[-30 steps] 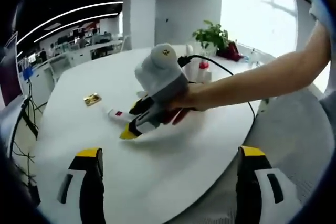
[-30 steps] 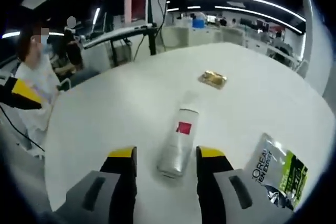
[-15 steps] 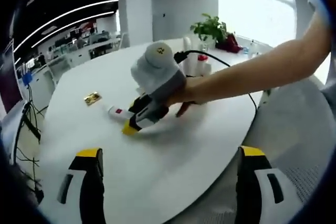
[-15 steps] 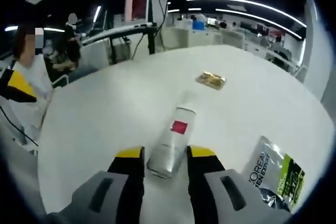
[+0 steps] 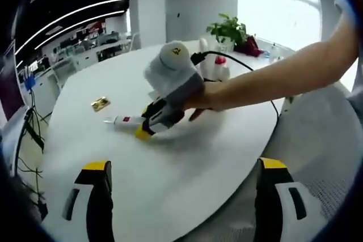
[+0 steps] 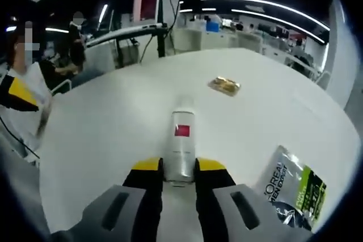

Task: Arrange the skincare products in the storage area until every visible bottle or jar stands upright without overlapping.

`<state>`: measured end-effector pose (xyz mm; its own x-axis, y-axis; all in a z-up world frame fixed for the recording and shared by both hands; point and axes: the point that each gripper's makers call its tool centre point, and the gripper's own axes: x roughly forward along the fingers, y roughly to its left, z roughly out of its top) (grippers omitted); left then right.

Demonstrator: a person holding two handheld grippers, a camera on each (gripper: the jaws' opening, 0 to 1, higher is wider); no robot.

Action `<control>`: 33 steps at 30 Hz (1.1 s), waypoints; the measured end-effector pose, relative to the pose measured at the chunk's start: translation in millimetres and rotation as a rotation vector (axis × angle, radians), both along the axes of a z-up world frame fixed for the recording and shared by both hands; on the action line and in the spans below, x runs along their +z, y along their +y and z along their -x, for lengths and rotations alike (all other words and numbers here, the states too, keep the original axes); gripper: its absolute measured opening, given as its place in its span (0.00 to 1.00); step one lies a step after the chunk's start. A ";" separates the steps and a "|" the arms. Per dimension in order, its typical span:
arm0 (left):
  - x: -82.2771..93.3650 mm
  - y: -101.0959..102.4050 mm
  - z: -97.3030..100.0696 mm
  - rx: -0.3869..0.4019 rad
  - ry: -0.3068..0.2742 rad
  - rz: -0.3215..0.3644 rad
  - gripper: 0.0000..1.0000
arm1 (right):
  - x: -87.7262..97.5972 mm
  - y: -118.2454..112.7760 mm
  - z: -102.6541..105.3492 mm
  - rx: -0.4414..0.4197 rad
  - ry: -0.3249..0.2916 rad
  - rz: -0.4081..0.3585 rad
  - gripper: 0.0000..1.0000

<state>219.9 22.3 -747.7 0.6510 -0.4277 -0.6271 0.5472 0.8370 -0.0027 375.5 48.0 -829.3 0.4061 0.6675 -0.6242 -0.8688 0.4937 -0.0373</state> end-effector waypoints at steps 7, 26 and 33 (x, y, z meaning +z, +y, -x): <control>-2.8 -0.4 2.7 -0.006 0.015 -0.013 0.99 | 2.5 -8.0 19.9 0.048 0.034 0.044 0.21; -4.3 1.4 3.1 -0.002 0.018 -0.034 0.99 | 32.3 -19.2 65.9 0.202 0.044 -0.004 0.20; -5.5 0.9 4.3 -0.008 0.023 -0.044 0.99 | 57.9 -38.5 76.3 0.187 0.050 -0.035 0.19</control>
<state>215.6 23.1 -753.2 0.6329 -0.4046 -0.6601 0.5540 0.8323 0.0210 299.2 9.5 -771.4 0.2420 0.7500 -0.6155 -0.9460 0.3234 0.0221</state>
